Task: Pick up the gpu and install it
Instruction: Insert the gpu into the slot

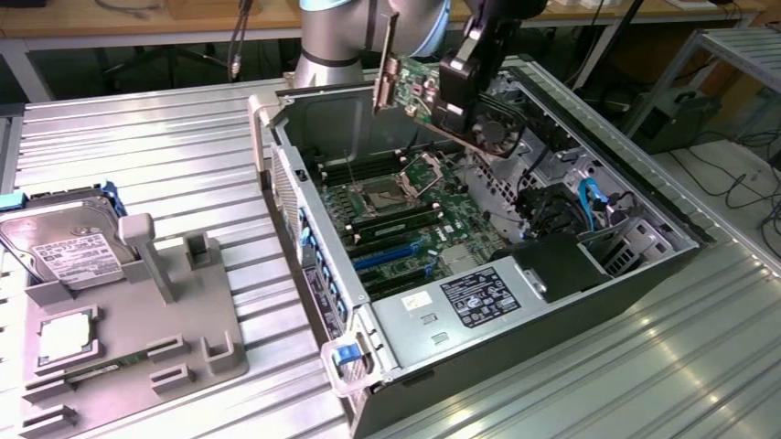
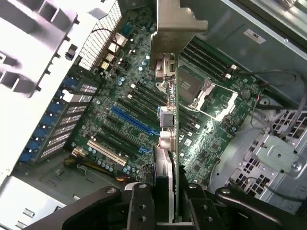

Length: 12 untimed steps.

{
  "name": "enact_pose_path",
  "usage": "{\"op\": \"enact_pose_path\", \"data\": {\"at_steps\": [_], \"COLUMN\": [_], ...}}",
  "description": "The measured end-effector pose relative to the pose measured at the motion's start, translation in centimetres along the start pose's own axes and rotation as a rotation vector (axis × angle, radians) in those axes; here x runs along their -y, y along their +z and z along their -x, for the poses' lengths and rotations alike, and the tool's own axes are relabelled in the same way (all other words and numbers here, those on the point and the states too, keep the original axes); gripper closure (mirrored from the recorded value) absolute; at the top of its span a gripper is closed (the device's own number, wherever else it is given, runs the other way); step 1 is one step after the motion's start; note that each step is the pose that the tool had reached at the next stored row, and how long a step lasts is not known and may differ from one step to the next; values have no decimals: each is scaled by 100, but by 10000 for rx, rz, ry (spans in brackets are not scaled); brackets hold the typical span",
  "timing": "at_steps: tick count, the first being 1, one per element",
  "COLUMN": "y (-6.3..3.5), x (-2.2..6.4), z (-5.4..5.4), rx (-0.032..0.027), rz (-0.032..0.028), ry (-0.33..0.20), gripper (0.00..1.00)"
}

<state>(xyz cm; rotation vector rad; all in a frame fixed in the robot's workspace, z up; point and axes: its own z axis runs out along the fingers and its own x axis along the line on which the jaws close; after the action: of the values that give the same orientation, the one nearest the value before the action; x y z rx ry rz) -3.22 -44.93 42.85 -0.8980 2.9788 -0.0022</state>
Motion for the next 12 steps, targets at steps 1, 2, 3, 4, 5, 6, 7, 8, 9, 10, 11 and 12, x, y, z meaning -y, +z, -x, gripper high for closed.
{"op": "enact_pose_path", "data": {"at_steps": [1, 2, 3, 4, 5, 6, 7, 8, 9, 10, 11, 12], "y": [0, 0, 0, 0, 0, 0, 0, 0, 0, 0, 0, 0], "x": [0, 0, 0, 0, 0, 0, 0, 0, 0, 0, 0, 0], "z": [0, 0, 0, 0, 0, 0, 0, 0, 0, 0, 0, 0], "rx": [4, 5, 7, 9, 10, 12, 16, 19, 21, 22, 24, 27], "rz": [11, 14, 21, 26, 30, 36, 45, 53, 58, 63, 69, 77], "ry": [-389, -522, -736, -933, -1071, -1272, -1584, -1868, -2064, -2234, -2420, -2724], "gripper": [72, 72, 72, 72, 72, 72, 72, 72, 72, 72, 72, 72]}}
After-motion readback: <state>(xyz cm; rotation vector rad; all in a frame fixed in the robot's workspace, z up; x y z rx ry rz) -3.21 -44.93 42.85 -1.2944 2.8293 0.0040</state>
